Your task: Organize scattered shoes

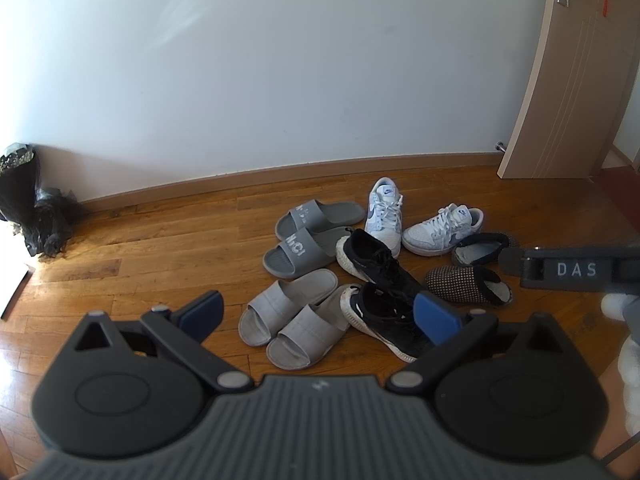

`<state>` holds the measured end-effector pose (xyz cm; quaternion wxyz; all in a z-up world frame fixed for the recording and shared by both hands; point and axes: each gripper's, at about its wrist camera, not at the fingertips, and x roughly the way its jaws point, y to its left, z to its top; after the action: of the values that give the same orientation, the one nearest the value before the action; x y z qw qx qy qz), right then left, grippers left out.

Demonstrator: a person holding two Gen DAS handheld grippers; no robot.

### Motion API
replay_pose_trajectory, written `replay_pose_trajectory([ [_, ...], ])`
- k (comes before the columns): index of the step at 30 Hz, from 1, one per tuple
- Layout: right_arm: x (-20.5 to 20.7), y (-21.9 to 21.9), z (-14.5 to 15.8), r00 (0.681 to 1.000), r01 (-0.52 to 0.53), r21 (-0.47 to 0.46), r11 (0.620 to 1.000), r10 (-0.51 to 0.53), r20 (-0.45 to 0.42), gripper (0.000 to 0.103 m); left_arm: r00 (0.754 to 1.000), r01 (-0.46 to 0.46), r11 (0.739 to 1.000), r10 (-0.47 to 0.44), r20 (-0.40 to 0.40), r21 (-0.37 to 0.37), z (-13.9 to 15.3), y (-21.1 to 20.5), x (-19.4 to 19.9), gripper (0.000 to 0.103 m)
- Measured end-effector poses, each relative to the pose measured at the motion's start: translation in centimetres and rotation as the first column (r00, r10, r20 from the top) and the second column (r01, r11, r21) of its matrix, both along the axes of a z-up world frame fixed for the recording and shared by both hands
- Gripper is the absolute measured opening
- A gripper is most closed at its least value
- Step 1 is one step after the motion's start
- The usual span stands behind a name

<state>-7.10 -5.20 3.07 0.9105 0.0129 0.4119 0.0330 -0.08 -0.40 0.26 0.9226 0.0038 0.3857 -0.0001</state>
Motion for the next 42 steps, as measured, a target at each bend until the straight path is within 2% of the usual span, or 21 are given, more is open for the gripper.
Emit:
replay_pose_trajectory([
  [15,0.6,0.3,-0.3,1.0,-0.019,0.023,1.0,0.019,-0.025,0.102,1.0,-0.006,1.0,0.006,0.008,-0.005,0.0,0.1,0.2,0.103],
  [23,0.7,0.4,-0.4,0.999,-0.011,0.074,0.997,0.014,-0.04,0.102,1.0,-0.004,1.0,0.004,0.029,-0.003,0.3,1.6,0.1,0.103],
  [30,0.6,-0.4,1.3,0.999,0.007,0.205,0.979,-0.014,0.036,0.102,0.997,-0.064,0.998,0.063,0.046,0.02,0.8,5.5,2.4,0.103],
  [33,1.8,-0.7,1.3,0.999,0.003,0.197,0.98,-0.012,0.041,0.102,0.996,-0.058,0.998,0.055,0.064,0.036,1.2,6.8,4.4,0.103],
  [36,3.9,-1.4,1.0,1.0,0.027,0.218,0.976,-0.029,0.007,0.102,0.994,-0.084,0.99,0.077,0.074,0.109,0.9,7.7,6.8,0.103],
  [42,10.5,0.0,-1.0,0.996,0.006,0.253,0.967,0.016,-0.085,0.102,0.998,-0.05,0.994,0.048,0.029,0.1,-1.1,9.6,9.2,0.103],
])
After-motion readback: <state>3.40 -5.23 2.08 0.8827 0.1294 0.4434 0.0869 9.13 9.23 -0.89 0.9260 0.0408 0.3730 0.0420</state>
